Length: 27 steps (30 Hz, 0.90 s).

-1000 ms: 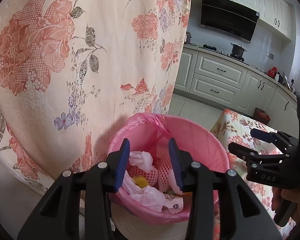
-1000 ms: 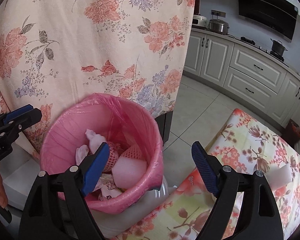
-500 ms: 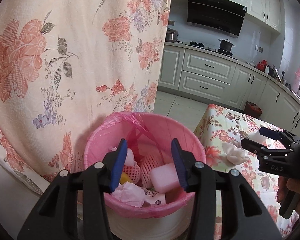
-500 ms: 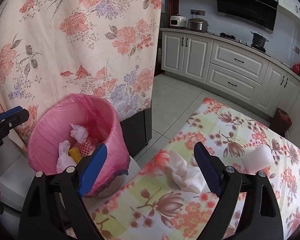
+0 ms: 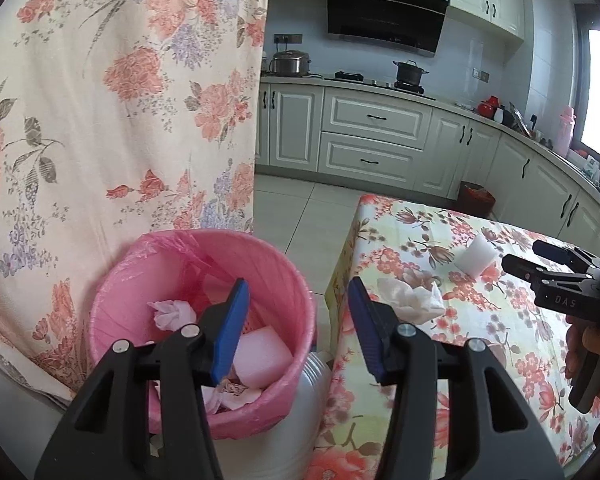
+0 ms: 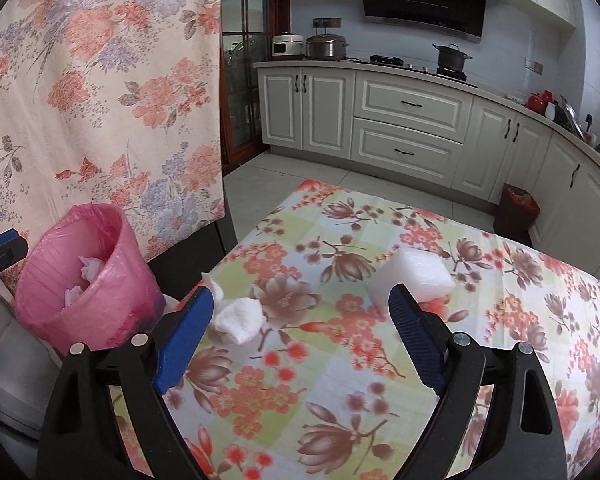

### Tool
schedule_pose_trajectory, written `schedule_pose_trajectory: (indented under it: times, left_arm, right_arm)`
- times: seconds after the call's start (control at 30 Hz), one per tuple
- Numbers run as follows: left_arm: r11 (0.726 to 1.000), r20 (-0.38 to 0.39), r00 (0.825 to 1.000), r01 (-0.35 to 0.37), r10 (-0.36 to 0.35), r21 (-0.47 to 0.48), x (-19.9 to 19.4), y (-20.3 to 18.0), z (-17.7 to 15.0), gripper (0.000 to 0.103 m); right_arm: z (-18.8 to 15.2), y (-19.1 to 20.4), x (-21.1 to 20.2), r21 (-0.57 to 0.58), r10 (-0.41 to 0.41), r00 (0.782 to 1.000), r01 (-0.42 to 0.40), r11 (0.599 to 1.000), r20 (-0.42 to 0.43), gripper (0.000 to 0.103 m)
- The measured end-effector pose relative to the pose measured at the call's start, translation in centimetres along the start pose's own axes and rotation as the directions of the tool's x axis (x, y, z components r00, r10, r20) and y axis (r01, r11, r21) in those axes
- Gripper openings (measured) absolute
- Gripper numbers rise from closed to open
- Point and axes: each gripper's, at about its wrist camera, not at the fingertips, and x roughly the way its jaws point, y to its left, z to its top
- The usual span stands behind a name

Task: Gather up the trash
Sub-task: 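Move both tools back over the table toward the last tissue and foam block, then grasp the crumpled white tissue with the left tool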

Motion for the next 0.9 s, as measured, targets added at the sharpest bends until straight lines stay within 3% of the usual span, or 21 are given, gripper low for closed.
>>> schedule_pose_trajectory:
  times: [0.5, 0.9]
  left_arm:
    - [0.991, -0.085, 0.991, 0.107, -0.1, 0.082, 4.6, -8.3, -0.7, 0.052]
    - [0.984, -0.178, 0.974, 0.157, -0.14, 0.086, 10.0, -12.1, -2.0, 0.058]
  right_arm:
    - [-2.2, -8.3, 0.3, 0.089, -0.06, 0.998, 0.061, 0.994, -0.024, 0.084]
    - [-2.4, -11.8, 2.7, 0.117, -0.058, 0.996, 0.065, 0.991, -0.062, 0.084]
